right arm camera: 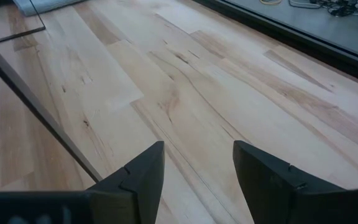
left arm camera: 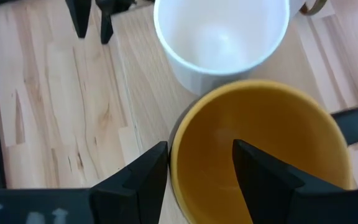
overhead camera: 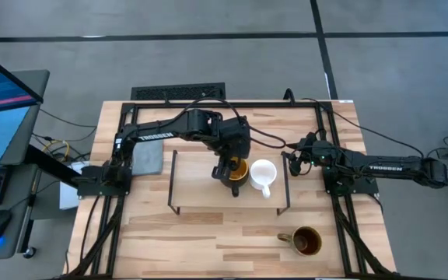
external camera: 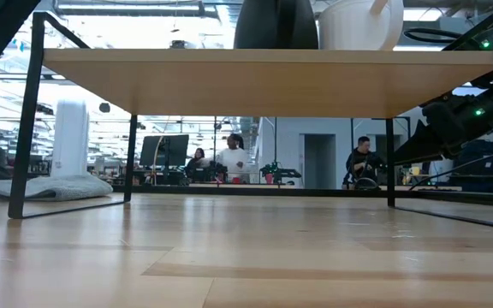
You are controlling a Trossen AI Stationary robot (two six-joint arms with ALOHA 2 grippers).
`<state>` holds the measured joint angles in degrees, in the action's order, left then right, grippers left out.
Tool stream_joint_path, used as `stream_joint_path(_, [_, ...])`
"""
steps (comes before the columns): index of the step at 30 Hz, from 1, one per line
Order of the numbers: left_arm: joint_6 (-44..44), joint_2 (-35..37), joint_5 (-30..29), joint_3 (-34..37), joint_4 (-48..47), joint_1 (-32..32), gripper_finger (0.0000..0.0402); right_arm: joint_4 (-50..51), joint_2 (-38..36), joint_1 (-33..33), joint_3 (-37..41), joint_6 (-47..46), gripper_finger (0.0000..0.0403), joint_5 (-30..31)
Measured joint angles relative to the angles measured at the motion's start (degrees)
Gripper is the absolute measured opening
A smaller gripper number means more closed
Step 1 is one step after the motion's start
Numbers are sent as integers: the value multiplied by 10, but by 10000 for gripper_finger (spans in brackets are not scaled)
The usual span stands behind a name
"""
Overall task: Stack small to large cups/mugs on shelf
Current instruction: Put the black mug on the shelf
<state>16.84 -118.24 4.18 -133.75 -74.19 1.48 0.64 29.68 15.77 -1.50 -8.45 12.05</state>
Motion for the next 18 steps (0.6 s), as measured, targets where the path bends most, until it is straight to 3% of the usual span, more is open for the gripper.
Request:
stream_joint_path(5, [1,0,18,0,10,0,171,0,0,0,0,0,214,0])
stream_joint_path(18, [0,0,-1,0,0,0,171,0,0,0,0,0,214,0])
